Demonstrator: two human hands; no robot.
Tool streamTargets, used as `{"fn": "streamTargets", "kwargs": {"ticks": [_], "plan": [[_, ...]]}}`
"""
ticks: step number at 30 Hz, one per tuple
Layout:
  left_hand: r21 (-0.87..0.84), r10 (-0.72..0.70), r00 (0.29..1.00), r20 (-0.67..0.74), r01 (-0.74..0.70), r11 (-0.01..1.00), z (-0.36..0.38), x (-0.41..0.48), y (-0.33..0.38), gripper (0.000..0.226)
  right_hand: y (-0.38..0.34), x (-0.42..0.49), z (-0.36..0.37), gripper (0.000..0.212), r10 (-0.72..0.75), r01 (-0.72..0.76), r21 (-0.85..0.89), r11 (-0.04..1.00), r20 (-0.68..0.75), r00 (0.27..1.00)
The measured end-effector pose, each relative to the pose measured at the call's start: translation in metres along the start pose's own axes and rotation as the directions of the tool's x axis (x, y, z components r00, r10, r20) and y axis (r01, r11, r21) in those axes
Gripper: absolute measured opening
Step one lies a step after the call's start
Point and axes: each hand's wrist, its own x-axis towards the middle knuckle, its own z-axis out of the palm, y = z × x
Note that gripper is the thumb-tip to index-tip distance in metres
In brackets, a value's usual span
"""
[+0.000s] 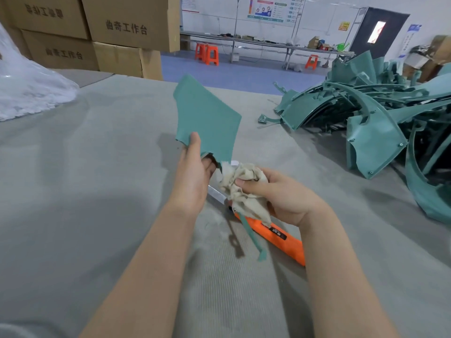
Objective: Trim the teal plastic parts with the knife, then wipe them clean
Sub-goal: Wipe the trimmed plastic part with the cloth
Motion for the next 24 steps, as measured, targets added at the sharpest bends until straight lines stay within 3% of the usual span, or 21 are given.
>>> {"fn": "streamTargets", "kwargs": {"ticks": [3, 5, 7, 9, 16, 18, 21, 24], "plan": [[0.033, 0.021, 0.999, 0.029, -0.022, 0.999, 0.002, -0.002, 0.001, 0.041, 0.0, 0.002, 0.011, 0.007, -0.027, 0.027, 0.035, 0.999, 0.008, 1.0], [-0.001, -0.003, 0.998, 0.061, 0.003, 1.0, 0.0, -0.002, 0.004, 0.045, 0.0, 0.005, 0.013, 0.009, -0.064, 0.063, -0.006, 0.998, -0.079, 0.995], [-0.054, -0.002, 0.998, 0.065, 0.005, 0.999, -0.004, -0.002, 0.009, 0.044, -0.002, 0.006, 0.009, 0.011, -0.134, 0.104, -0.154, 0.983, -0.205, 0.969], [-0.088, -0.006, 0.997, 0.081, 0.013, 0.996, -0.008, -0.002, 0.012, 0.039, -0.005, 0.004, 0.006, 0.013, -0.208, 0.125, -0.314, 0.941, -0.245, 0.947], [-0.026, -0.226, 0.949, 0.219, 0.237, 0.971, -0.011, -0.002, 0.009, 0.044, -0.003, 0.005, -0.008, 0.006, -0.385, 0.059, -0.608, 0.791, -0.421, 0.821], [0.043, -0.224, 0.951, 0.212, 0.22, 0.975, -0.012, -0.001, 0.007, 0.04, -0.003, 0.004, -0.012, 0.005, -0.391, 0.043, -0.623, 0.781, -0.434, 0.811], [0.202, -0.113, 0.977, 0.179, 0.076, 0.977, -0.016, 0.002, 0.002, 0.016, -0.004, 0.001, -0.016, 0.01, -0.393, 0.012, -0.652, 0.758, -0.442, 0.806], [0.233, -0.033, 0.982, 0.188, -0.012, 0.973, -0.018, 0.001, 0.001, 0.011, -0.003, 0.003, -0.017, 0.011, -0.402, 0.011, -0.648, 0.762, -0.459, 0.793]]}}
